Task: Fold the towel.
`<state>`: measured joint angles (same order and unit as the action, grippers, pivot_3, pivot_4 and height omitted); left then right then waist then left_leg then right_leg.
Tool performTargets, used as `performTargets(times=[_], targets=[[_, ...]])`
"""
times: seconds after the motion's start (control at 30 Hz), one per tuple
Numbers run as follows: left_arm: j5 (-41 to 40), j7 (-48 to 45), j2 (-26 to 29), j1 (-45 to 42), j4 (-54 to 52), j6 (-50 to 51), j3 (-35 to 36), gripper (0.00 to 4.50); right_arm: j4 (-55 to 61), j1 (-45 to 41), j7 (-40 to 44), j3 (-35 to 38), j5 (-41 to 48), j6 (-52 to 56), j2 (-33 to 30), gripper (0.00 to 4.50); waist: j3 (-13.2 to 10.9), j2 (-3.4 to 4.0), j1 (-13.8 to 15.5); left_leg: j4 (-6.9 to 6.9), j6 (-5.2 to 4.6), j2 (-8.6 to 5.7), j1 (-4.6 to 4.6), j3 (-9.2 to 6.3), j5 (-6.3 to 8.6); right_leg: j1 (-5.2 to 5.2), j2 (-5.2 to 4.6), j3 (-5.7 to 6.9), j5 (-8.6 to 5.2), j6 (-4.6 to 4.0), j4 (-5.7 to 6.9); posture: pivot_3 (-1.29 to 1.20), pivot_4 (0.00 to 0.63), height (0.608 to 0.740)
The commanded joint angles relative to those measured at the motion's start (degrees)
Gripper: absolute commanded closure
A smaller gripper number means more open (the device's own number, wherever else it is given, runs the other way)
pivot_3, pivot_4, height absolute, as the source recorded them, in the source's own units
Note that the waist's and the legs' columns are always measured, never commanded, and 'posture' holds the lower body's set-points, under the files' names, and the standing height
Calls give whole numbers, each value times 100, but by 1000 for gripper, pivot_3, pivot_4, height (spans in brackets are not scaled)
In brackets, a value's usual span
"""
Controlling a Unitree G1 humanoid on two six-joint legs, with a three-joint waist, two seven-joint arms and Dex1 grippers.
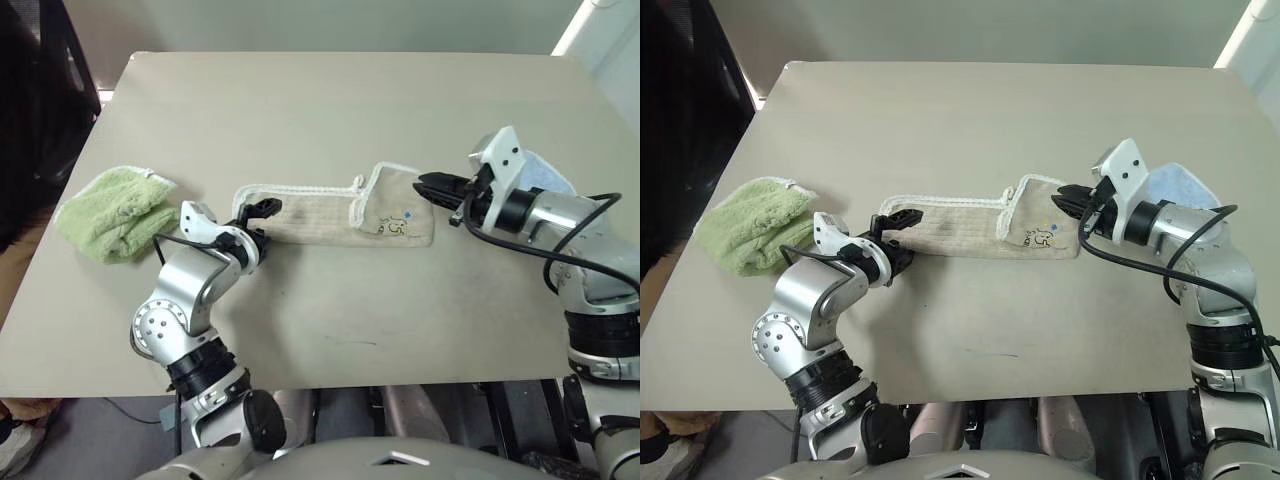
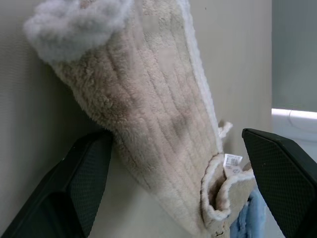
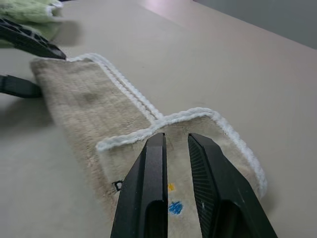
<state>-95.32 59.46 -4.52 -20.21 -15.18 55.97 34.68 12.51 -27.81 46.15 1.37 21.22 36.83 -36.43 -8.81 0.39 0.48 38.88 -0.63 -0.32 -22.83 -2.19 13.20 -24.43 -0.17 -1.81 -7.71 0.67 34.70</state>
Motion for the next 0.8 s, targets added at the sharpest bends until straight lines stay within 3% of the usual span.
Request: performTargets(times=[0.03, 0.37, 0.53, 0.6, 0.8], targets=[[-329, 175, -82, 554, -314, -568, -416, 32, 169, 3, -45, 192, 86, 1, -88, 3744, -1, -2, -12, 0, 0, 0, 1, 0, 0, 1, 2, 0, 0, 0, -1, 0, 150, 736], [-90, -612, 1041, 856, 39, -1569, -719, 32, 122, -9, -127, 111, 36, 25, -61, 3744, -1, 1, -53, -6, -43, 1, 26, -3, 33, 7, 6, -2, -10, -3, 16, 0, 150, 736], [-47, -1024, 1442, 716, 414, -1808, -724, 32, 158, -20, -159, 84, 49, 44, -44, 3744, -3, 2, -110, -42, -19, 7, 102, -20, 24, 68, 29, -14, -23, -24, 16, 0, 150, 736], [-44, -1149, 1612, 658, 529, -1828, -737, 32, 180, -8, -171, 83, 51, 53, -47, 3744, -4, 2, -137, -52, 47, 8, 106, -39, 63, 70, 41, -18, -28, -31, 10, 0, 150, 736], [-31, -1342, 1865, 409, 943, -1913, -789, 32, 282, 40, -207, 118, 76, 124, -66, 3744, -4, 4, -149, -60, 62, 21, 105, -65, 65, 68, 85, -38, -30, -35, 0, 0, 150, 736]])
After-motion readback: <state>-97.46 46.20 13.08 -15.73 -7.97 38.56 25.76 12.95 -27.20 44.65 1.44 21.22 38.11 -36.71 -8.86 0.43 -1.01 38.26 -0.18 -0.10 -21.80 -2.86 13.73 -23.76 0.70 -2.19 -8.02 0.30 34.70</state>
